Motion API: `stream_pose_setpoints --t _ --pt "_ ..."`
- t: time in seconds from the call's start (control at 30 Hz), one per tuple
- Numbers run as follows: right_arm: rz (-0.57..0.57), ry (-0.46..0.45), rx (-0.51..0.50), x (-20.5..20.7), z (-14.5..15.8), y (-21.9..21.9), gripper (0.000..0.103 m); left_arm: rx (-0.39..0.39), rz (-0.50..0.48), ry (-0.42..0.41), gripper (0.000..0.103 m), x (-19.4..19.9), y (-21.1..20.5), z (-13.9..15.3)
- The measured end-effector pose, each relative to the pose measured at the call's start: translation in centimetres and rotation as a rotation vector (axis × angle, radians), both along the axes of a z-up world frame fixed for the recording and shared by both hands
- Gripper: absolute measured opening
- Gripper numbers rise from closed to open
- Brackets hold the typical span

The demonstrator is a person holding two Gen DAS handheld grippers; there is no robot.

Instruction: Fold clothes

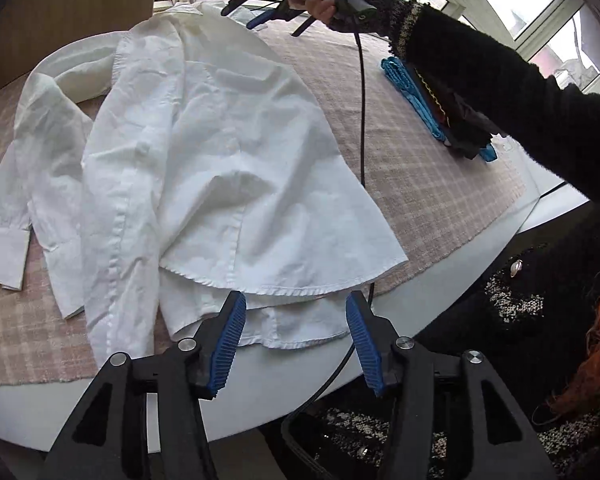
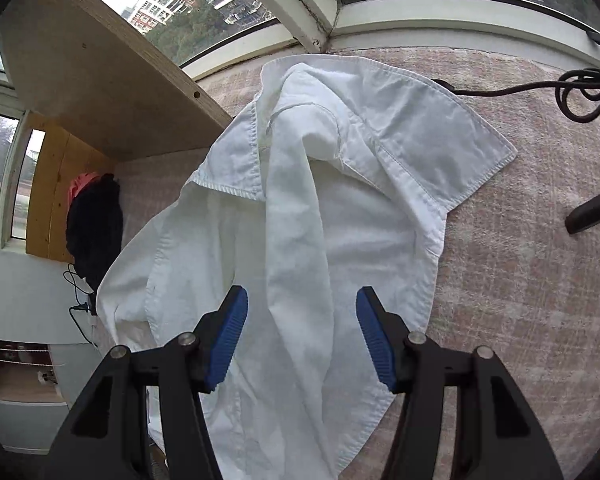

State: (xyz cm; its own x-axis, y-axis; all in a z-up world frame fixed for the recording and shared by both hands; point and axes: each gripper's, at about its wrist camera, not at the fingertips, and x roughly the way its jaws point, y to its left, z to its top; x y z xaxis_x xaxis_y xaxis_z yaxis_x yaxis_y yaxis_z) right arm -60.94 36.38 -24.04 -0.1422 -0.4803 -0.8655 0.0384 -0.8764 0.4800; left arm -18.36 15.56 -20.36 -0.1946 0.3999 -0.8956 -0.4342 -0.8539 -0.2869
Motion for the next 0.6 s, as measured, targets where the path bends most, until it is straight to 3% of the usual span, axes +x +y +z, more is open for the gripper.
stream_pose_setpoints --t 0.07,0.13,0.23,0.33,0.5,0.6 --pt "0.021 -0.006 0.001 0.5 -0.2 -0.5 0.056 -0.105 0.114 0.021 0.05 -1.0 -2.9 -0.7" --pt "0.041 -0.015 0.023 1.1 -0.6 -0.9 0.056 -0.128 0.182 0.013 0.05 -1.6 -5.1 -1.1" --pt "0.076 0.008 0.139 2.3 -0.4 -1.4 0.056 -0.145 0.187 -0.018 0.062 -1.4 -6.5 -2.7" --pt "0.112 0.072 0.164 5.0 3.3 -2.0 0.056 -0.176 0.182 -0.087 0.062 -1.0 -7.6 -5.2" --pt "0.187 0.158 0.19 9.8 9.6 -3.2 0.056 -0.134 0.199 -0.093 0.062 -1.4 -8.2 -6.8" --pt "0.309 0.118 0.104 14.1 13.8 -4.1 0.056 -0.073 0.182 -0.085 0.046 -1.9 -8.3 -6.8"
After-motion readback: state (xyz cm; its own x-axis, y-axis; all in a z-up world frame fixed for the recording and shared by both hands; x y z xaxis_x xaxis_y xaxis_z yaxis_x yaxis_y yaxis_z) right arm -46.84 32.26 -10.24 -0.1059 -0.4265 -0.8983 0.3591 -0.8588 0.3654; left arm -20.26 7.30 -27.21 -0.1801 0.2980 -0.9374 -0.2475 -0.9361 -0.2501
